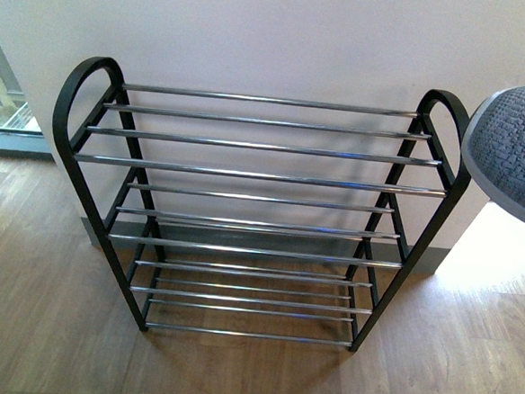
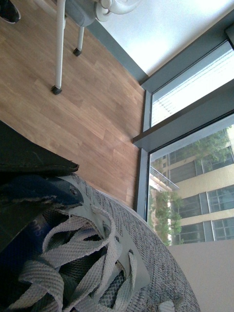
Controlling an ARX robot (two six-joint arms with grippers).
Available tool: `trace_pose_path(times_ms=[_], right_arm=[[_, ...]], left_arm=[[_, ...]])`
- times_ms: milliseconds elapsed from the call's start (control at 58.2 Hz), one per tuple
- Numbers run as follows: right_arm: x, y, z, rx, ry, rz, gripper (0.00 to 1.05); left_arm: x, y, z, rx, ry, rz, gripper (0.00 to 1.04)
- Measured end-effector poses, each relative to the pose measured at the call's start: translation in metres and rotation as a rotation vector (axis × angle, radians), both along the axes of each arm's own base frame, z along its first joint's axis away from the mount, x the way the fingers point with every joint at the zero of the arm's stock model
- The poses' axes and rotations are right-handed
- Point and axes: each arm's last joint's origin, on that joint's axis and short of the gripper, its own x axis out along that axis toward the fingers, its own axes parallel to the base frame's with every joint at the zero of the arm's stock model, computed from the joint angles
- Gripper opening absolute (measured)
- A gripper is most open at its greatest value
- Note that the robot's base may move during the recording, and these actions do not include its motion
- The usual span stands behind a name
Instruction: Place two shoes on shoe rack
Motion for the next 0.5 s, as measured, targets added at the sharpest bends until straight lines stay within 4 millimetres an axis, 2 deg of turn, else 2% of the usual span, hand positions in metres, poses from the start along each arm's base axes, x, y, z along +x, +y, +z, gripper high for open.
trace_pose_path(times_ms=[447,498], right_arm=[[0.0001,0.0006,0.0003,0.003,-0.003,0.014,0.01],[0.0012,-0.0014,0.0006,0.065,-0.078,0.137,0.01]], left_arm=[[-0.0003,0.0005,0.0,0.005,-0.002,0.019,0.02],[-0.0002,0.0004,0.0,0.004,-0.001,0.014,0.02]])
